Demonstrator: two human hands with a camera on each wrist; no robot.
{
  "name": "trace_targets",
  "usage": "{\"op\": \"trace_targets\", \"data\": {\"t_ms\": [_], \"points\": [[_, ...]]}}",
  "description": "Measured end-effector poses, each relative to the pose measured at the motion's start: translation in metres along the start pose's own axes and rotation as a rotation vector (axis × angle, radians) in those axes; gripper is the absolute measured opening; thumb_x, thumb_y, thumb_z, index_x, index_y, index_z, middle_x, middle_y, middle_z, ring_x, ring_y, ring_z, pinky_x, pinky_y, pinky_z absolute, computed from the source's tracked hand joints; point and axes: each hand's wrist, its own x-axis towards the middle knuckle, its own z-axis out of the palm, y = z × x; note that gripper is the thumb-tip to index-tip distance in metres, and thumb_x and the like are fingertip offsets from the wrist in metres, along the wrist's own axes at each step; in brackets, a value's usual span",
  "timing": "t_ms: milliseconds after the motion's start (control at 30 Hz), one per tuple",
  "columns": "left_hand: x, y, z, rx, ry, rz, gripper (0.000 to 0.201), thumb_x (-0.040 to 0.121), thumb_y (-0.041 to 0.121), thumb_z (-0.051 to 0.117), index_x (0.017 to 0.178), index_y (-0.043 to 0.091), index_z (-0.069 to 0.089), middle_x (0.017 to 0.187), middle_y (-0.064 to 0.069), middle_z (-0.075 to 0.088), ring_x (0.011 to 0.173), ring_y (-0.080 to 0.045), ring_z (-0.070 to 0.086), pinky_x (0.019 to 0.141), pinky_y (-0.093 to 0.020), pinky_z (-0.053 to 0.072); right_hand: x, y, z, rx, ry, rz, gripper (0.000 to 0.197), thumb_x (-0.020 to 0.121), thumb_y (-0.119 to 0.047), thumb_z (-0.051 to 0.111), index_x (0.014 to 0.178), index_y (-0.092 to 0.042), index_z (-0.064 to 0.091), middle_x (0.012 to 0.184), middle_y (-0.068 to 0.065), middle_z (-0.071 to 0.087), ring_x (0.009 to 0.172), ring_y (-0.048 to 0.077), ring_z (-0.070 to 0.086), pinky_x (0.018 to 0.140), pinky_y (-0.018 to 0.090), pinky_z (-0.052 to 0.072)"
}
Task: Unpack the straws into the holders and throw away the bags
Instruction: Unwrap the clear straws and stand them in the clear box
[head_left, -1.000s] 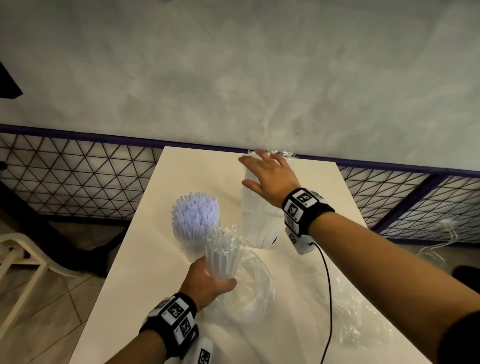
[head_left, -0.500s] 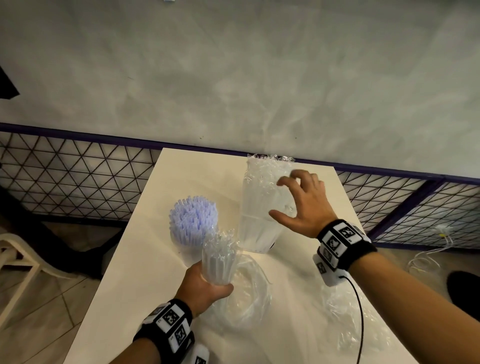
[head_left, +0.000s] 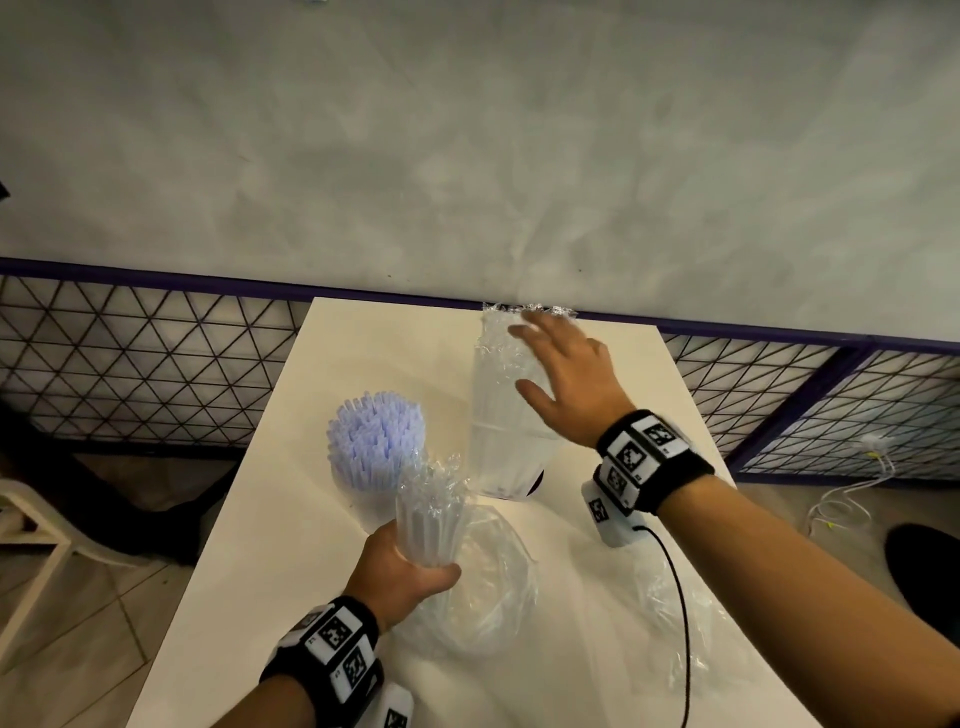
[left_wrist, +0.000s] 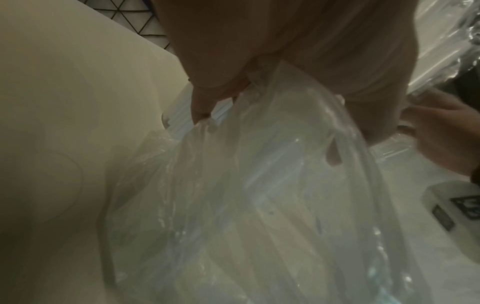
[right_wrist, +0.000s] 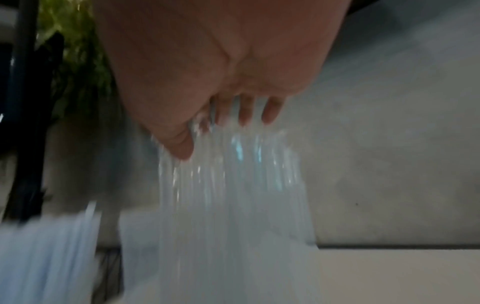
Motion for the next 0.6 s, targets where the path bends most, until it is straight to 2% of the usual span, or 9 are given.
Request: {"op": "trace_targets", "data": {"t_ms": [100, 167, 200, 267, 333, 400, 467, 533, 600], "points": [[0.000, 0.000, 0.000, 0.001, 0.003, 0.001, 0.046, 0.046, 0.031, 0.083, 0.087, 0.016, 0.068, 0.080, -0.002, 0.073, 0.076, -0.014, 0.071, 0.066, -0.023, 0.053, -0.012, -0.008, 0.025, -0.132, -0.197, 0.003, 0.057, 0.105, -0.047, 0.024, 0.159, -0.030, 0.012, 0.166, -0.014, 0.005, 0.154, 0.015, -0.006, 0.121, 0.052, 0.007], [0.000, -0.001, 0.000, -0.006, 0.003, 0.007, 0.049, 0.044, 0.033, 0.083, 0.087, 0.016, 0.068, 0.081, -0.002, 0.073, 0.077, -0.014, 0.071, 0.068, -0.024, 0.055, -0.017, -0.014, 0.023, -0.105, -0.157, 0.051, 0.059, 0.103, -0.053, 0.016, 0.158, -0.033, 0.013, 0.166, -0.017, 0.005, 0.154, 0.014, -0.009, 0.120, 0.051, 0.000], [-0.001, -0.002, 0.000, -0.011, 0.006, 0.013, 0.050, 0.043, 0.034, 0.083, 0.087, 0.016, 0.068, 0.081, -0.001, 0.074, 0.077, -0.013, 0.071, 0.068, -0.024, 0.055, -0.018, -0.019, 0.018, -0.061, -0.089, 0.049, 0.059, 0.102, -0.054, 0.017, 0.156, -0.033, 0.020, 0.165, -0.017, 0.011, 0.154, 0.015, -0.002, 0.117, 0.048, 0.002], [-0.002, 0.001, 0.000, -0.024, 0.019, 0.022, 0.049, 0.044, 0.033, 0.083, 0.088, 0.017, 0.068, 0.080, 0.000, 0.074, 0.077, -0.011, 0.071, 0.067, -0.021, 0.053, -0.027, -0.034, 0.004, 0.111, 0.071, -0.036, 0.052, 0.100, -0.048, 0.030, 0.147, -0.029, 0.041, 0.155, -0.012, 0.037, 0.144, 0.015, 0.030, 0.108, 0.044, 0.021], [-0.003, 0.005, 0.001, -0.037, 0.035, 0.030, 0.045, 0.047, 0.028, 0.084, 0.087, 0.018, 0.067, 0.079, 0.003, 0.073, 0.073, -0.005, 0.069, 0.065, -0.017, 0.051, -0.043, -0.049, -0.003, 0.370, 0.097, -0.139, 0.043, 0.094, -0.035, 0.050, 0.134, -0.022, 0.052, 0.132, -0.006, 0.054, 0.112, 0.010, 0.053, 0.093, 0.037, 0.039], [-0.004, 0.009, 0.004, -0.056, 0.040, 0.054, 0.042, 0.052, 0.022, 0.087, 0.089, 0.020, 0.066, 0.079, 0.005, 0.073, 0.073, -0.001, 0.068, 0.064, -0.015, 0.050, -0.062, -0.061, -0.001, 0.596, -0.079, -0.117, 0.049, 0.085, -0.026, 0.066, 0.132, -0.021, 0.052, 0.119, -0.005, 0.054, 0.095, 0.009, 0.054, 0.085, 0.024, 0.044], [-0.005, 0.010, 0.007, -0.083, 0.019, 0.081, 0.045, 0.057, 0.017, 0.088, 0.097, 0.020, 0.066, 0.084, 0.005, 0.074, 0.078, -0.001, 0.069, 0.069, -0.017, 0.051, -0.076, -0.069, 0.007, 0.732, -0.290, -0.002, 0.062, 0.080, -0.025, 0.076, 0.136, -0.027, 0.049, 0.121, -0.008, 0.053, 0.091, 0.009, 0.053, 0.078, 0.012, 0.041], [-0.007, 0.011, 0.011, -0.106, -0.028, 0.109, 0.048, 0.061, 0.013, 0.087, 0.103, 0.020, 0.067, 0.091, 0.007, 0.075, 0.085, -0.003, 0.070, 0.073, -0.019, 0.051, -0.084, -0.076, 0.020, 0.807, -0.369, 0.103, 0.068, 0.075, -0.027, 0.085, 0.134, -0.031, 0.051, 0.123, -0.009, 0.054, 0.090, 0.012, 0.054, 0.074, 0.014, 0.044], [-0.008, 0.012, 0.014, -0.111, -0.072, 0.120, 0.052, 0.062, 0.011, 0.087, 0.108, 0.021, 0.066, 0.096, 0.009, 0.075, 0.090, -0.005, 0.070, 0.078, -0.022, 0.053, -0.087, -0.083, 0.031, 0.863, -0.337, 0.176, 0.058, 0.070, -0.031, 0.090, 0.121, -0.026, 0.062, 0.113, -0.007, 0.061, 0.092, 0.014, 0.060, 0.077, 0.024, 0.052]]}}
